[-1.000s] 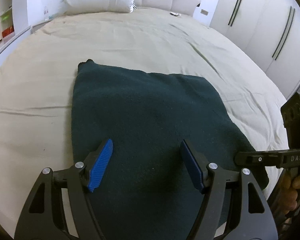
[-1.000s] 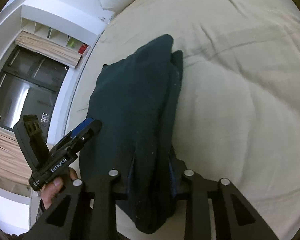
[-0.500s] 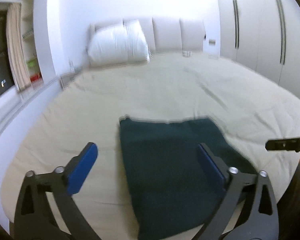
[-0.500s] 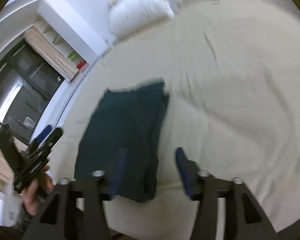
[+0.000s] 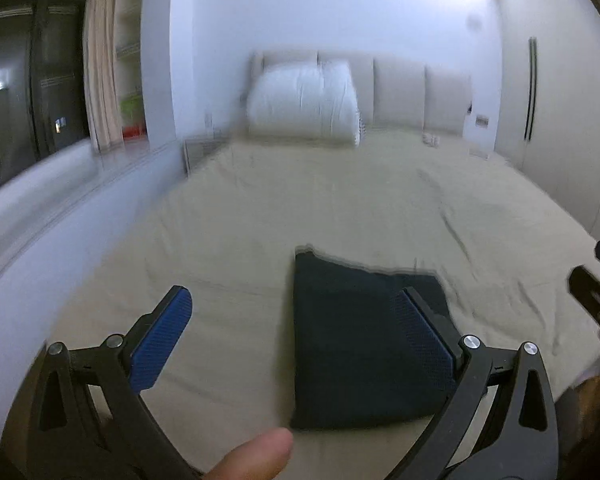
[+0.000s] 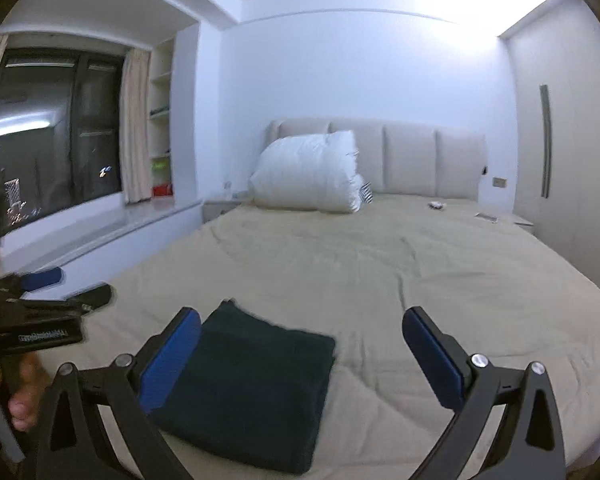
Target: Fold small clothes
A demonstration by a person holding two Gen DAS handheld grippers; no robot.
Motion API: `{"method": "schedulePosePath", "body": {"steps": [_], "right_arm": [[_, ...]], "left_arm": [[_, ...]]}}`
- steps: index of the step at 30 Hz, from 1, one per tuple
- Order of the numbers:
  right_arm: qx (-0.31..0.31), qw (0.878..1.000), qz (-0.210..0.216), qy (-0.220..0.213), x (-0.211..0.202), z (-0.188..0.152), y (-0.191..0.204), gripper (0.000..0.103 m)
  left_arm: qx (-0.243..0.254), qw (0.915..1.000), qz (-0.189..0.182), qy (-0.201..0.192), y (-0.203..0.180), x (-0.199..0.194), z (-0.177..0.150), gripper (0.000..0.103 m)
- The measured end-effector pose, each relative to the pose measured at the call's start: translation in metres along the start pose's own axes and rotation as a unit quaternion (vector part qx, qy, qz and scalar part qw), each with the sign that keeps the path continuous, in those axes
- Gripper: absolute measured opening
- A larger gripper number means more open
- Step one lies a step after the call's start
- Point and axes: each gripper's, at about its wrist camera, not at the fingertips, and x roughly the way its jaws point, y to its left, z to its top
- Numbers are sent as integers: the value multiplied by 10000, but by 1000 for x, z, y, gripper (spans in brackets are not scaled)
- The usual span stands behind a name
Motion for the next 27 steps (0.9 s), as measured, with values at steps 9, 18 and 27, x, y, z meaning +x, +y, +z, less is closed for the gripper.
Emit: {"method": "schedulePosePath", "body": {"steps": [9, 18, 27], "right_arm": [[716, 9791, -626, 1795, 50, -38, -23, 103], [868, 9692, -1101, 2026, 53, -48, -28, 103], [880, 9676, -973, 2159, 54, -60, -12, 103]], "left_arm": [[181, 9926, 163, 1187, -2, 59, -45, 103], [263, 9890, 200, 1443, -11, 86, -65, 103], [253, 9879, 66, 1526, -9, 89, -65, 103]]}}
